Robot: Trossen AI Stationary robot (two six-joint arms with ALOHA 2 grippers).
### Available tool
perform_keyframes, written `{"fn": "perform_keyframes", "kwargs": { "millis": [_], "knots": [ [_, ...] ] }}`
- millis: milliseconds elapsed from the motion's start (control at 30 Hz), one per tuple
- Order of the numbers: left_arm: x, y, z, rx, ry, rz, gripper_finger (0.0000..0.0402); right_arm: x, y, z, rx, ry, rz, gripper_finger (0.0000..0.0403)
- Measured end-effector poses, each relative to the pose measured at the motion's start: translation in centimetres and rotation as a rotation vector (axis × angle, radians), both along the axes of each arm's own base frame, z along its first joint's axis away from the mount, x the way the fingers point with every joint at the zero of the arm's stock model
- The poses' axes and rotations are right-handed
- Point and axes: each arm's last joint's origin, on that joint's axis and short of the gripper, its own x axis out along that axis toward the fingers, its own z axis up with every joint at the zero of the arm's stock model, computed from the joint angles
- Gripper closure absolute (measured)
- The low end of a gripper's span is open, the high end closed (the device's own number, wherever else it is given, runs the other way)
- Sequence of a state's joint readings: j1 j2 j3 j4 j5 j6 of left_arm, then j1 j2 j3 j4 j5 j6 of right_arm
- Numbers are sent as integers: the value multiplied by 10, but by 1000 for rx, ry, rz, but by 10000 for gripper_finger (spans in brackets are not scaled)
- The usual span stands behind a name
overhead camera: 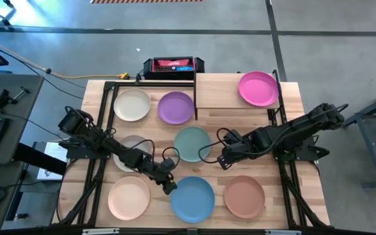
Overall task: Place and stack plates onto a shelf
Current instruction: Stack the blue plate on top of the pink plate on the shelf
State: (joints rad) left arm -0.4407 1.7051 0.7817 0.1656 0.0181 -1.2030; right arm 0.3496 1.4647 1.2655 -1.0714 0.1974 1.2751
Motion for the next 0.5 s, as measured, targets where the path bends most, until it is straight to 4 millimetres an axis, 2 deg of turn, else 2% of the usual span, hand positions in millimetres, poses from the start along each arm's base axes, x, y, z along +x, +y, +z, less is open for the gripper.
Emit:
{"fn": "perform_keyframes", "kwargs": {
  "millis": [267,500],
  "knots": [
    [10,11,30,-38,-46,-47,287,0,0,0,6,0,2,318],
    [25,19,74,21,-85,-84,287,0,0,0,4,0,4,318]
  ]
}}
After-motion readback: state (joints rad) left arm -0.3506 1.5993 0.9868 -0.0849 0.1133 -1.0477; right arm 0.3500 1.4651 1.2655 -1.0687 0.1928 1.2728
